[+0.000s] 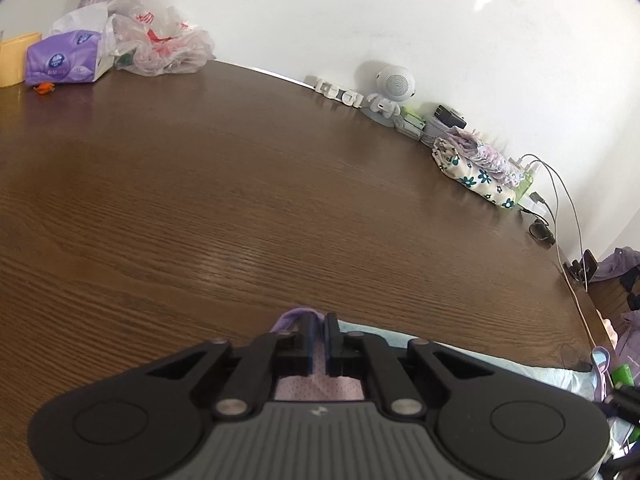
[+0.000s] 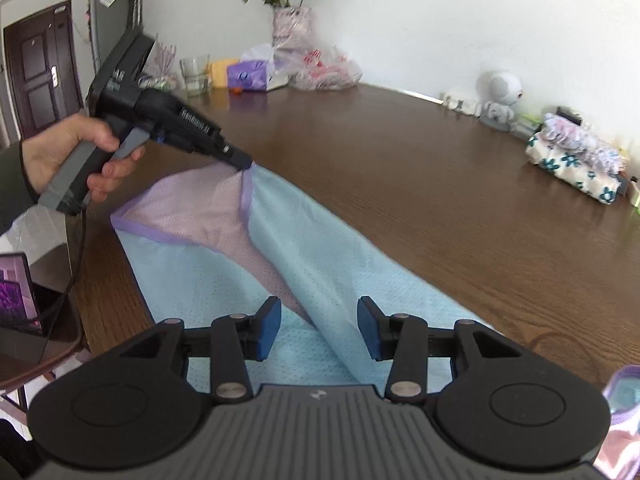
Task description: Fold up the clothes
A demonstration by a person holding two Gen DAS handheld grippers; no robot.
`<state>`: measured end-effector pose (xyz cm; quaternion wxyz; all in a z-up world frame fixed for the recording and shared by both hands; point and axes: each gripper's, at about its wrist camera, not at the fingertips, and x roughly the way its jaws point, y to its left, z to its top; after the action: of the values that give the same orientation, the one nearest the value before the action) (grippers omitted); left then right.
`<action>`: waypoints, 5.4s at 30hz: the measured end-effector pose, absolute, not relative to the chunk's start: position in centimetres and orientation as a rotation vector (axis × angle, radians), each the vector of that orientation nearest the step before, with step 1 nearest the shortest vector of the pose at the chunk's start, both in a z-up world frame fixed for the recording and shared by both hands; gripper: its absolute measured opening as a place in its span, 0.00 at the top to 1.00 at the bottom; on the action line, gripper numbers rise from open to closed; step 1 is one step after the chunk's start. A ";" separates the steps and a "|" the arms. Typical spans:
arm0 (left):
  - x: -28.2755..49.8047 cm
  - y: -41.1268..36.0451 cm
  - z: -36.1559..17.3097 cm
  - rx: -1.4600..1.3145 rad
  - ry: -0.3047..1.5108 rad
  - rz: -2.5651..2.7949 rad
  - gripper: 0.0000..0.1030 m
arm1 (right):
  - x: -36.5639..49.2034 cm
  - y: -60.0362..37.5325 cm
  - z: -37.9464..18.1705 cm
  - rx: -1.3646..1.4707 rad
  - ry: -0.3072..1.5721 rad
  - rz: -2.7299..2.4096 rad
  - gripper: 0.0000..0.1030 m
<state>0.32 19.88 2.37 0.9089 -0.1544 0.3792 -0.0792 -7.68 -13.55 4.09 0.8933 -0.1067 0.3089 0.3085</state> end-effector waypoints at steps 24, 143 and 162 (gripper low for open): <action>-1.9 5.8 2.0 0.181 0.790 -0.387 0.69 | -11.3 -29.2 4.4 0.016 0.561 0.013 0.98; 8.6 -18.7 1.4 0.054 0.993 -0.829 0.90 | 2.5 -36.6 3.7 -0.249 0.883 0.659 0.81; 1.6 -20.6 4.6 0.287 0.652 -0.783 0.99 | -6.4 -35.0 7.2 -0.248 0.733 0.747 0.76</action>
<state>1.62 -20.59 4.58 0.8632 0.1367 0.3109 -0.3735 -6.44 -34.97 7.17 0.8588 -0.1181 0.3491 0.3558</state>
